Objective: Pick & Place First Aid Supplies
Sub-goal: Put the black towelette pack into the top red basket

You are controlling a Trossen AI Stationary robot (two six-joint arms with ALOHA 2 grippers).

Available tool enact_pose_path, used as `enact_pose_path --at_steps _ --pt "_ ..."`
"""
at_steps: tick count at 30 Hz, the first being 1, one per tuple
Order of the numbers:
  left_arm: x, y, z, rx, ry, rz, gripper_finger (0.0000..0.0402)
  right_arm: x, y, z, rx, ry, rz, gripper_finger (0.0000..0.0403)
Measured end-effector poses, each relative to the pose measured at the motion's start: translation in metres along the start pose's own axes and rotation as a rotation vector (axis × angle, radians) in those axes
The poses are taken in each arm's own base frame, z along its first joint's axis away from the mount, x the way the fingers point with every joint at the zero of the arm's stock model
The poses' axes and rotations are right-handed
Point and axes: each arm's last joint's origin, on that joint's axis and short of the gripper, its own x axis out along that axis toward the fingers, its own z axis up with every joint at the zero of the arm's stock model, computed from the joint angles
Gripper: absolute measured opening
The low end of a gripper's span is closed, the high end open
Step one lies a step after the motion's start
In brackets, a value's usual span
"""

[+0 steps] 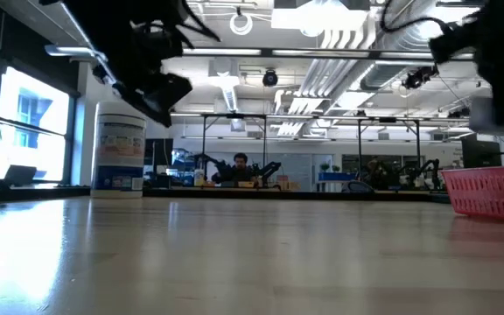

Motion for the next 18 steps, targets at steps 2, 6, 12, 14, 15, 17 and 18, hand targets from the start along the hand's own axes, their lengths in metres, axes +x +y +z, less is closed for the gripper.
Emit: enact_pose_path --at_steps 2,6,12,14,15,17,18 --pt "0.004 0.001 -0.003 -0.005 -0.004 0.012 0.0120 0.013 0.002 -0.008 0.023 0.073 0.004 0.0004" --pt "0.007 0.003 -0.006 -0.014 -0.002 0.030 0.0120 0.034 0.013 -0.015 0.034 0.106 0.092 0.0004" --pt "0.007 0.003 -0.006 -0.019 -0.015 0.036 0.0120 0.040 0.018 -0.015 0.003 0.099 0.152 0.0004" --pt "0.007 0.003 -0.006 -0.019 -0.015 0.036 0.0120 0.040 0.018 -0.015 -0.023 0.084 0.149 0.0003" --pt "0.007 0.003 -0.006 -0.021 -0.016 0.035 0.0120 0.042 0.019 -0.014 -0.042 0.077 0.155 0.0003" --pt "0.007 0.002 -0.005 -0.024 -0.018 0.033 0.0120 0.046 0.022 -0.014 -0.080 0.061 0.190 0.0002" --pt "0.007 0.002 -0.005 -0.027 -0.019 0.031 0.0120 0.048 0.024 -0.014 -0.095 0.054 0.214 0.0003"
